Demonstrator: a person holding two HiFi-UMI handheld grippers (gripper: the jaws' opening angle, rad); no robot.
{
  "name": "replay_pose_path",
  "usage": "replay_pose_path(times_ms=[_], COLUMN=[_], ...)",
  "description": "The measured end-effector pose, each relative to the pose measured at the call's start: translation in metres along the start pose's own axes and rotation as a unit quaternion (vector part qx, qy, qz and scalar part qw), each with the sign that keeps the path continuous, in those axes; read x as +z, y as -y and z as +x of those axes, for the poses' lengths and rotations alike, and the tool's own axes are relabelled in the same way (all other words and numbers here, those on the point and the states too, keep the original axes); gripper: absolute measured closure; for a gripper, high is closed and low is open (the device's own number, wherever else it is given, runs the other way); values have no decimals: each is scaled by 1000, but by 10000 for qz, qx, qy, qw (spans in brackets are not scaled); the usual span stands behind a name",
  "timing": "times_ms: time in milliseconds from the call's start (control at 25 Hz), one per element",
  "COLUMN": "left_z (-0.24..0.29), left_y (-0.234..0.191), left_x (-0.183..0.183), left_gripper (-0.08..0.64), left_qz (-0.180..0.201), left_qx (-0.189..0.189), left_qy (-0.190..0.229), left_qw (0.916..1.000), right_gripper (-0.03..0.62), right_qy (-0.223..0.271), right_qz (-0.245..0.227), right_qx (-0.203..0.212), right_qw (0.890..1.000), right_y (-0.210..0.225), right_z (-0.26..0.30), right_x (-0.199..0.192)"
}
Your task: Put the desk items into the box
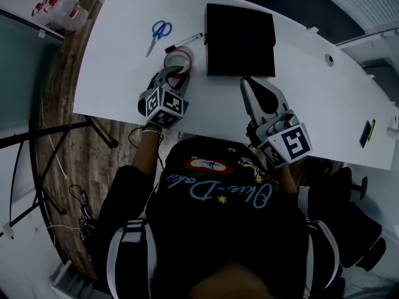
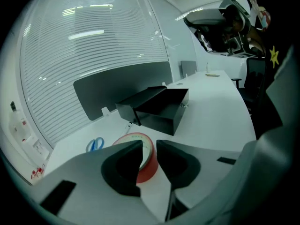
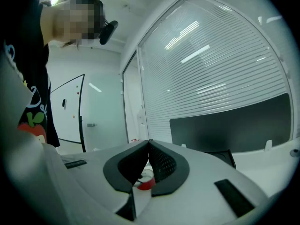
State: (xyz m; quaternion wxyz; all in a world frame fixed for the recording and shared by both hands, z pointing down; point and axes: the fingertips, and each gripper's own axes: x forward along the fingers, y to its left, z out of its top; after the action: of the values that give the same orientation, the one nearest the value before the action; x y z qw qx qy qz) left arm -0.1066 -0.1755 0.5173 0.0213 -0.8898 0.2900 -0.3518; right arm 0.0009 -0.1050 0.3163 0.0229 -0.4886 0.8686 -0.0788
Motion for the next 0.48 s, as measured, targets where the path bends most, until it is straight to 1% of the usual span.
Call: replay_pose_path(times_ms=[80,200,360,480], left_z=[6,12,13,18], left_y=[0,1,1,2], left_x=[-7,-16,-16,-20], left_gripper=[460,443,443,443], left_qz=[150,488,476,622], left_qx=[-56,-59,-111,-147], left_qy=[-198,-523,-675,-732], left_qw=[9997,9974,9965,9953], right_gripper=[589,589,589,589], right_qy=[19,-2,6,20], right_qz=[21,-38,-43,-15], right_qx=[-48,-106,-215,-291], right_qw=[10000,9999,9998,9996], right_y=[1,4,7,8], right_z=[-1,-3,-8,-11], right_x=[0,-2,-2,-2])
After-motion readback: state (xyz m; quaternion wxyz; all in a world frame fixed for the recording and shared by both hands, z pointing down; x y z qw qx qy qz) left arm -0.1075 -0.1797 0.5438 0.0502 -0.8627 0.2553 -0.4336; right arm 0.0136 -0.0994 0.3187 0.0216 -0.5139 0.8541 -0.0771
